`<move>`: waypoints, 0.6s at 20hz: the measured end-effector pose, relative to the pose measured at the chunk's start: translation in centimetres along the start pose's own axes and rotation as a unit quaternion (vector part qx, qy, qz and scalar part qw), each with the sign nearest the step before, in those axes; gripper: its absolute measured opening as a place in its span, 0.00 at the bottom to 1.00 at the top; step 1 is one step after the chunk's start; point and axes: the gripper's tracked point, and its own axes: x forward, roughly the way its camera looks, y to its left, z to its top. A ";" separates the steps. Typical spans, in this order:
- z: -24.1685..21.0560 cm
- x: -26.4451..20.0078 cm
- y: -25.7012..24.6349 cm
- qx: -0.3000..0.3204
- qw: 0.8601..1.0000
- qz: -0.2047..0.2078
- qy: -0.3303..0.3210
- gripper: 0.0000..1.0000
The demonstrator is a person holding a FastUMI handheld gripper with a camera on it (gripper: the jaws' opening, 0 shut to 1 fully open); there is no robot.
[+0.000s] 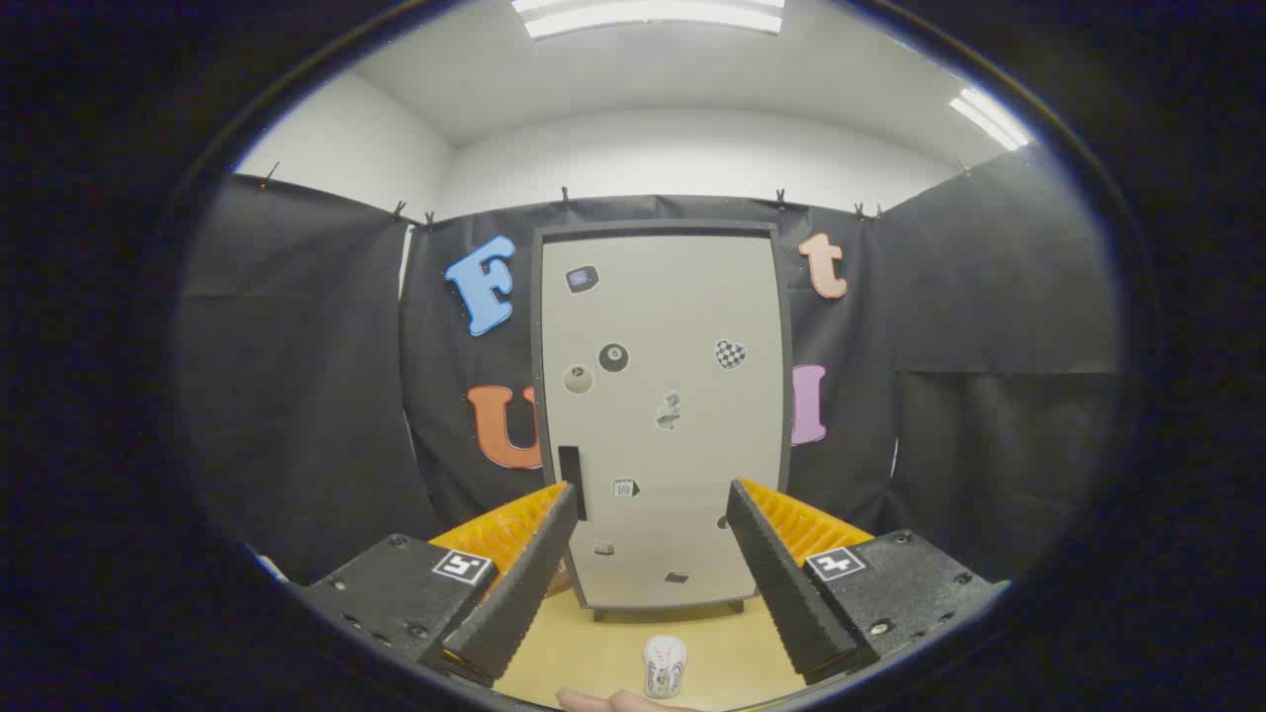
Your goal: Open the shoe cabinet door, grab the shoes and put them into the shoe cabinet, then close the shoe cabinet door.
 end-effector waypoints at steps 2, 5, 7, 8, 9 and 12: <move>-0.1 0.1 0.4 -0.013 1.000 -0.004 0.002 1.00; -0.1 0.0 1.5 -0.017 1.000 0.000 0.001 1.00; 0.0 0.2 2.1 -0.013 1.000 0.003 0.004 1.00; -0.1 0.3 2.4 -0.011 1.000 0.007 0.005 1.00; 0.0 0.4 2.6 -0.011 1.000 0.009 0.006 1.00; -0.3 1.0 3.2 -0.013 1.000 0.010 0.010 1.00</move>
